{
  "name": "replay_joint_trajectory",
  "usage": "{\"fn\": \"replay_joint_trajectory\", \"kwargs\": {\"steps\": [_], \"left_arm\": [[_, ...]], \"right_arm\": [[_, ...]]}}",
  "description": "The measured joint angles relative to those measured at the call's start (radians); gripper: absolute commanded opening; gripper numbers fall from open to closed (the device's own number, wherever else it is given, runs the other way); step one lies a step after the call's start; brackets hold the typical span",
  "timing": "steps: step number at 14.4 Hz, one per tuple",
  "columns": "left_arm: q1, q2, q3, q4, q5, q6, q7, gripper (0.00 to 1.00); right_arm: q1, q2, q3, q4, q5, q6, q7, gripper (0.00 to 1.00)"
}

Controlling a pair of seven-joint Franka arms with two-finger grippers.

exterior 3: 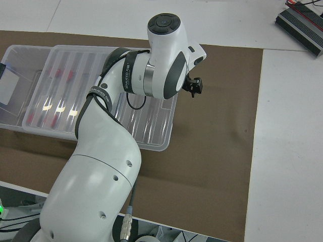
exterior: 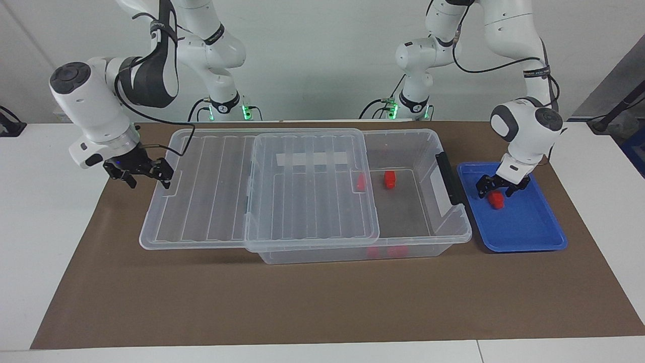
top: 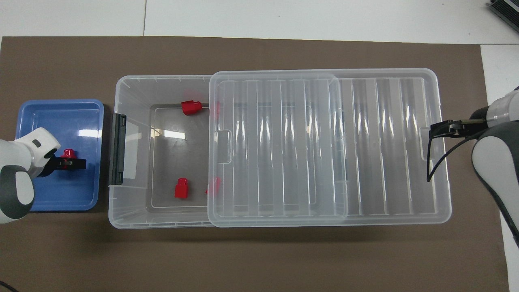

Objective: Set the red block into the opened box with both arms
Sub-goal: 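Grasp the red block with the left gripper while the right gripper withdraws, then carry the red block from the blue tray over the open box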

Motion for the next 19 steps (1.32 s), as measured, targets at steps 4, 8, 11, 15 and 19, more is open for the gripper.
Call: {"fn": "replay_joint_trajectory", "kwargs": {"steps": [4,8,11,15,19], "left_arm": [[0.0,0.0,0.0,-0.003,0.0,0.0,0.002,0.16],[0.0,-0.004,-0.001,0.0,0.0,-0.009,0.004,0.0],[0.0,-0.005,-0.001,0.037,0.0,-0.084,0.01,0.0],[-0.002,-0.02,-0.005,0.192,0.0,-0.318,0.011,0.0],[-0.023,-0.049,-0.011,0.362,-0.002,-0.564,-0.027,0.0]], "right_arm": [[0.051,-0.089,0.003,0.001,0.0,-0.084,0.097,0.99],[0.051,-0.133,0.004,0.061,0.0,-0.161,0.104,0.99],[0.051,-0.129,0.004,0.164,0.0,-0.262,0.104,0.99],[0.051,-0.085,0.004,0.315,-0.001,-0.391,0.112,0.99],[0.051,-0.046,0.004,0.366,-0.001,-0.414,0.116,1.0]]}}
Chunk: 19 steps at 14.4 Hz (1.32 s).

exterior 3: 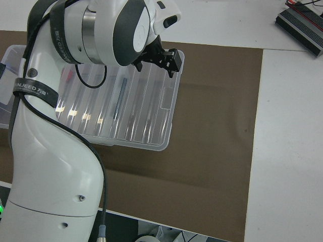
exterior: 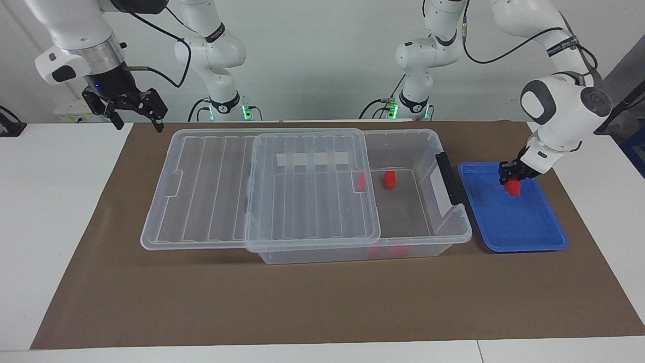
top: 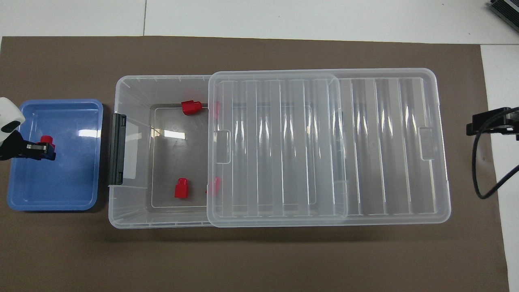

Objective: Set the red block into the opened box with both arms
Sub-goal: 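Carry the red block from the blue tray over the open box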

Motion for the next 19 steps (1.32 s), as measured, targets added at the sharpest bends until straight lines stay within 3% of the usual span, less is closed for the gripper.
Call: {"fn": "replay_joint_trajectory", "kwargs": {"steps": [4,8,14,19], "left_arm": [[-0.125,-0.007,-0.006,0.13,-0.001,-0.169,-0.207,0.0],[-0.206,-0.026,-0.042,0.185,-0.044,-0.215,-0.449,0.0],[-0.229,-0.051,-0.216,0.185,-0.074,-0.171,-0.779,0.0],[-0.315,-0.053,-0.232,0.094,-0.074,-0.024,-0.875,0.0]], "right_arm": [[-0.001,0.009,0.0,-0.01,0.0,-0.02,0.001,1.0],[-0.002,0.008,0.0,-0.025,0.0,-0.021,0.001,1.0],[-0.002,0.006,0.0,-0.036,0.0,-0.021,0.001,1.0],[-0.002,0.004,0.0,-0.041,0.0,-0.021,0.002,1.0]]}}
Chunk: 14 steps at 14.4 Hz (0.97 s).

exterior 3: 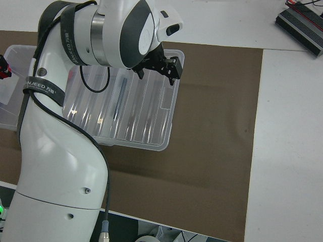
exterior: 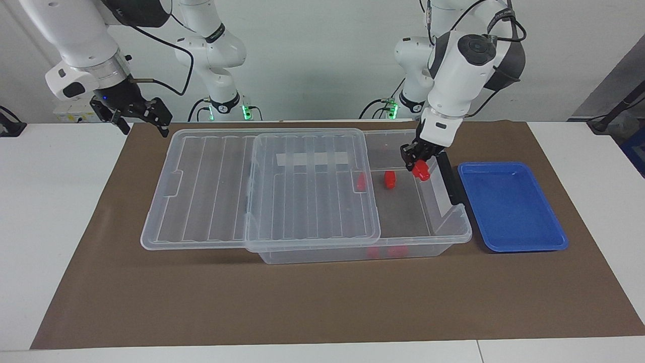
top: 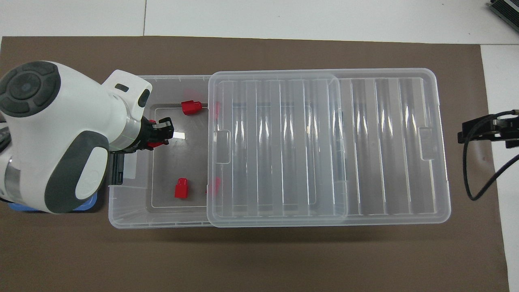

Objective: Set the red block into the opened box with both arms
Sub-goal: 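Carry the red block from the blue tray over the open box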

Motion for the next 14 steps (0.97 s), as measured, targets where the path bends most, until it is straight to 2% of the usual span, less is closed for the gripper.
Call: {"fn": "replay_joint_trajectory", "kwargs": {"steps": [3,14], "left_arm": [[-0.005,0.0,0.001,-0.089,0.0,0.106,0.0,0.0],[-0.005,0.0,0.003,-0.292,0.011,0.376,0.012,0.0]], "right_arm": [[0.0,-0.003,0.0,-0.006,0.0,0.0,0.0,1.0],[-0.003,-0.007,-0.003,-0.016,0.0,0.0,0.0,1.0]]}}
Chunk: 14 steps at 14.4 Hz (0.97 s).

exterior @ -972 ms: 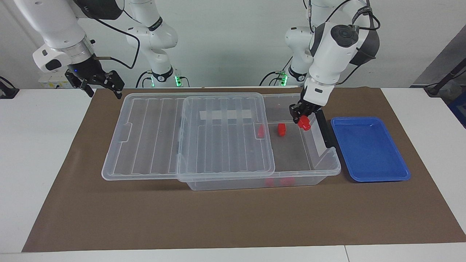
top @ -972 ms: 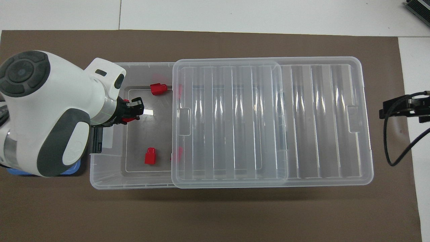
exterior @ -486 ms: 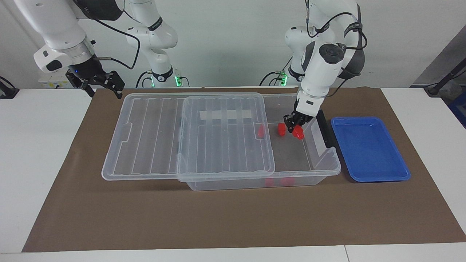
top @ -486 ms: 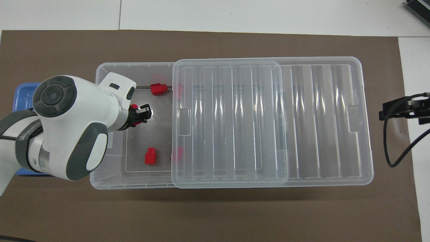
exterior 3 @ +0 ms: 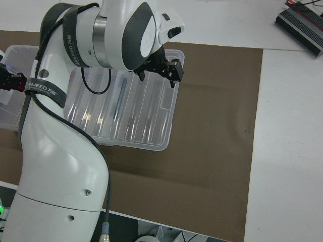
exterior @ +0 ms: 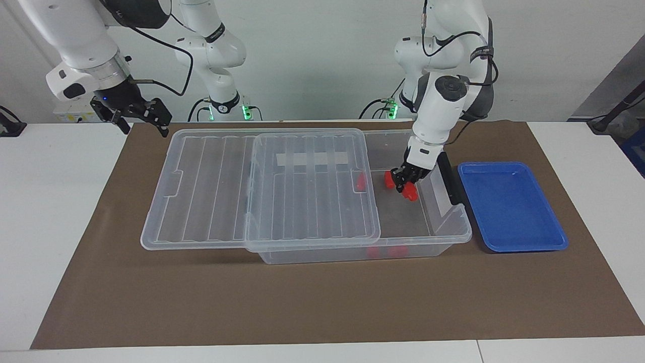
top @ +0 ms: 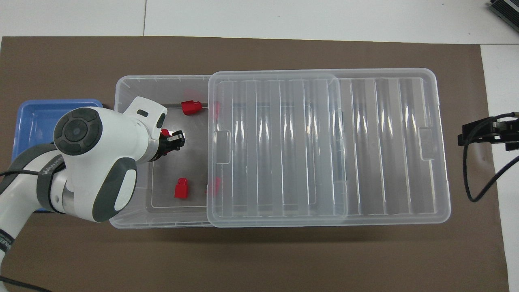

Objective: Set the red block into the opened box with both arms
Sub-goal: 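Carry the red block from the blue tray over the open box, then lower the red block into the box and open the left gripper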

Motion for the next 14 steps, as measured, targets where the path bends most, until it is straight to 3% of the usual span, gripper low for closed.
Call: {"fn": "replay_joint_trajectory", "kwargs": {"steps": [7,14], "left_arm": [[-0.004,0.015,-0.001,-0.022,0.101,0.024,-0.006,0.0],[-0.041,0.104,0.0,-0.021,0.199,0.097,-0.093,0.0]], "right_arm": [[-0.003,-0.005,0.0,-0.01,0.0,0.0,0.0,1.0],[-0.008,-0.008,0.0,-0.016,0.0,0.0,0.0,1.0]]}}
